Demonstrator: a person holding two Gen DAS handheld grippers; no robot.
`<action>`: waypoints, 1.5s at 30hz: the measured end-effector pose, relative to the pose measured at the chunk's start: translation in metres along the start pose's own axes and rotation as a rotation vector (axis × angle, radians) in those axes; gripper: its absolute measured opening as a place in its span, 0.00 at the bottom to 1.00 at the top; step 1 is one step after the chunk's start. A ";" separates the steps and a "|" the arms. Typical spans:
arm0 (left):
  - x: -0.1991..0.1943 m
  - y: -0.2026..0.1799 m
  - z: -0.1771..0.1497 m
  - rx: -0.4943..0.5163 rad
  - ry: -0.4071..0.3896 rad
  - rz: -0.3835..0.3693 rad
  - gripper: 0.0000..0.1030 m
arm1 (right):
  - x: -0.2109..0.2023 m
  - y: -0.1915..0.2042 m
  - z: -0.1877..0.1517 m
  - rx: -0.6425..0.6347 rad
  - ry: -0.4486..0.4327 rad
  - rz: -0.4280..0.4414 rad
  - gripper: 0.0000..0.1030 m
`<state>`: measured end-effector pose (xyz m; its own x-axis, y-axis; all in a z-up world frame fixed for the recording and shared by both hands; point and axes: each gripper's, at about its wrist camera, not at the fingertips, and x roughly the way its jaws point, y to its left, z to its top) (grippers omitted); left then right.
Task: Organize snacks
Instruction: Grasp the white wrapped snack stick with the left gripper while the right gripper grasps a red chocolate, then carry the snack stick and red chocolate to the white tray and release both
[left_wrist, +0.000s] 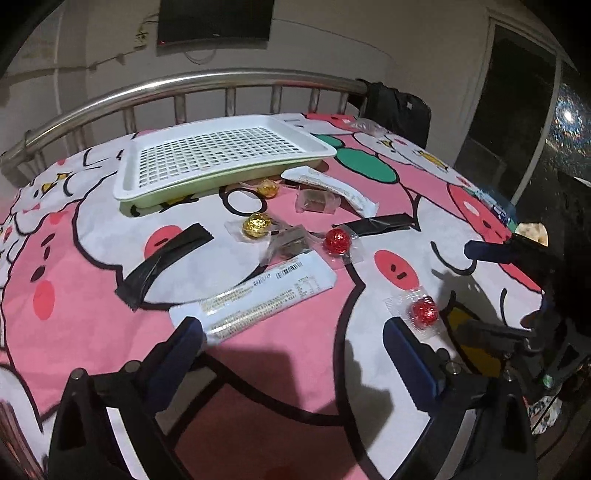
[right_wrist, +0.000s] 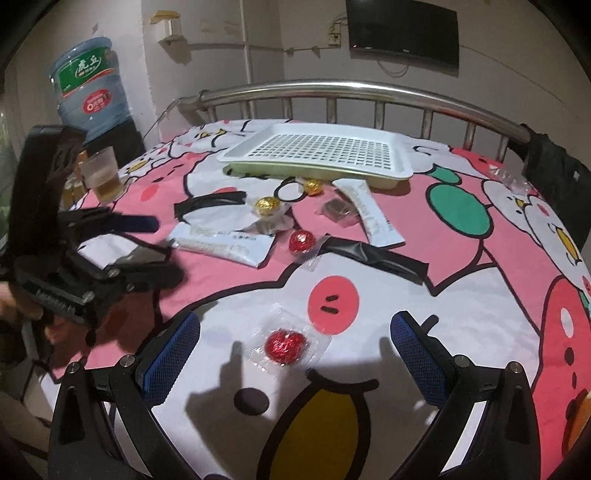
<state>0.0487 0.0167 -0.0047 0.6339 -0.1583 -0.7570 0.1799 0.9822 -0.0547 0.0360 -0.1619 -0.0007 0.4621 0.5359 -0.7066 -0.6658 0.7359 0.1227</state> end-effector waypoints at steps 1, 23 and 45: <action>0.003 0.000 0.003 0.018 0.007 0.008 0.95 | 0.000 0.000 -0.001 0.002 0.004 0.008 1.00; 0.057 0.006 0.028 0.157 0.170 -0.050 0.79 | 0.030 -0.006 -0.006 0.047 0.143 0.025 0.78; 0.034 -0.018 -0.001 0.018 0.120 -0.089 0.27 | 0.041 -0.008 -0.002 0.053 0.141 0.006 0.31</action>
<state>0.0664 -0.0067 -0.0296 0.5205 -0.2306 -0.8222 0.2453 0.9626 -0.1147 0.0589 -0.1469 -0.0321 0.3689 0.4800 -0.7960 -0.6346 0.7558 0.1616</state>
